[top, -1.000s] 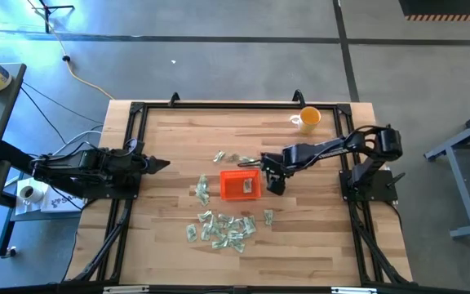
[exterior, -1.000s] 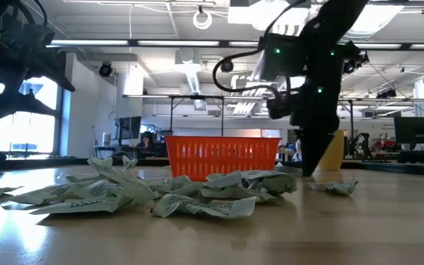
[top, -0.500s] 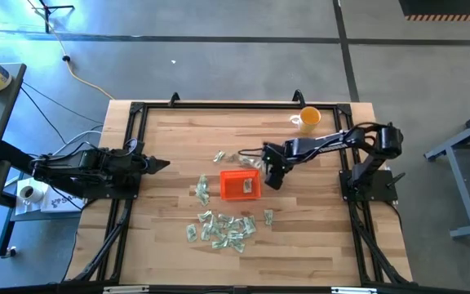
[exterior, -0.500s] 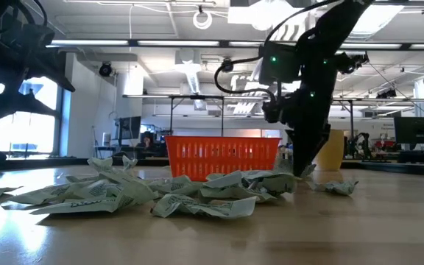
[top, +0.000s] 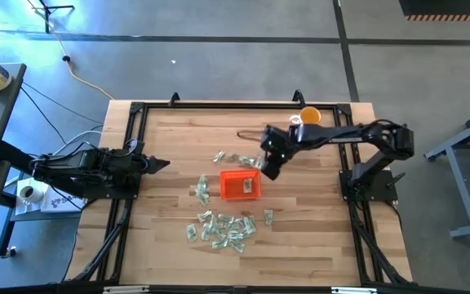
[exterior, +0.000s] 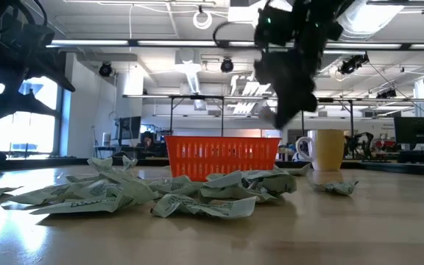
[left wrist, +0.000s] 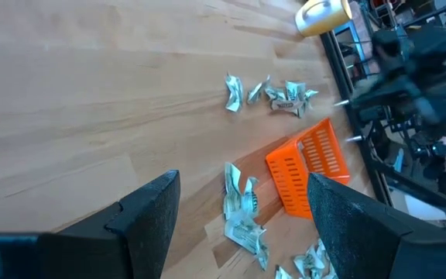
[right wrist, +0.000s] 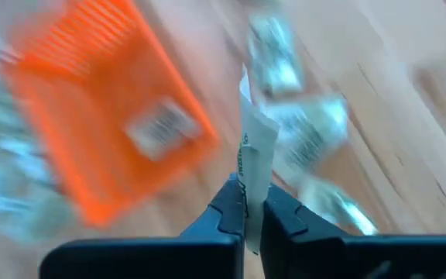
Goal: Pick and place Stevia / Truvia into bins
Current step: Put the stevia packet into the orange bin
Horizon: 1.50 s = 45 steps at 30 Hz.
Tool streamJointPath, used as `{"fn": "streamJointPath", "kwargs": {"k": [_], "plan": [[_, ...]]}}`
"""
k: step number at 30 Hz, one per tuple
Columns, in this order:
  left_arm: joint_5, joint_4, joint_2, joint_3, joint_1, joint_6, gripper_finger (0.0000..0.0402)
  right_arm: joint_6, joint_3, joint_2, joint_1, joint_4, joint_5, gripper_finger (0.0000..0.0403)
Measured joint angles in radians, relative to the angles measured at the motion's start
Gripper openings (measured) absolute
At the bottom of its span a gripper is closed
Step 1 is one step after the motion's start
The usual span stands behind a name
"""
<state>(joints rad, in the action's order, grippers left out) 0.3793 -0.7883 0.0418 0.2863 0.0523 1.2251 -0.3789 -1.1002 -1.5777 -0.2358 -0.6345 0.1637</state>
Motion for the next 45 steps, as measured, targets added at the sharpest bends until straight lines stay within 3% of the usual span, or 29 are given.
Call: {"fn": "streamJointPath", "kwargs": {"k": [8, 12, 16, 20, 24, 27, 31, 35, 41, 45], "plan": [[0.009, 0.0, 0.0, 0.0, 0.0, 0.01, 0.0317, 0.069, -0.151, -0.117, 0.084, 0.014, 0.315, 0.0011], [0.063, 0.001, 0.002, 0.0, 0.0, 0.009, 0.0317, 0.119, -0.192, -0.198, 0.118, 0.005, 0.336, 0.0029], [0.038, 0.002, 0.034, 0.0, 0.0, -0.011, 0.0317, 0.15, -0.223, -0.244, 0.104, -0.043, 0.272, 0.0089], [-0.03, 0.028, 0.116, 0.0, 0.0, -0.074, 0.0317, 0.137, -0.269, -0.251, 0.095, -0.114, 0.175, 0.0178], [-0.057, 0.141, 0.239, 0.0, 0.0, -0.197, 0.0317, 0.16, -0.35, -0.236, 0.114, -0.231, -0.026, 0.0255], [-0.063, 0.263, 0.347, 0.0, 0.0, -0.257, 0.0317, 0.161, -0.389, -0.22, 0.137, -0.317, -0.135, 0.0287], [-0.052, 0.384, 0.504, 0.004, -0.001, -0.315, 0.0316, 0.115, -0.348, -0.193, 0.153, -0.439, -0.148, 0.0297], [-0.063, 0.491, 0.669, 0.05, -0.02, -0.33, 0.0305, 0.059, -0.255, -0.117, 0.166, -0.449, -0.15, 0.0296], [-0.255, 0.666, 0.961, 0.196, -0.245, -0.53, 0.0273, -0.066, -0.116, 0.018, 0.163, -0.447, -0.204, 0.0292], [-0.351, 0.62, 1.197, 0.36, -0.38, -0.687, 0.0252, -0.128, -0.046, 0.094, 0.16, -0.438, -0.25, 0.0292]]}}
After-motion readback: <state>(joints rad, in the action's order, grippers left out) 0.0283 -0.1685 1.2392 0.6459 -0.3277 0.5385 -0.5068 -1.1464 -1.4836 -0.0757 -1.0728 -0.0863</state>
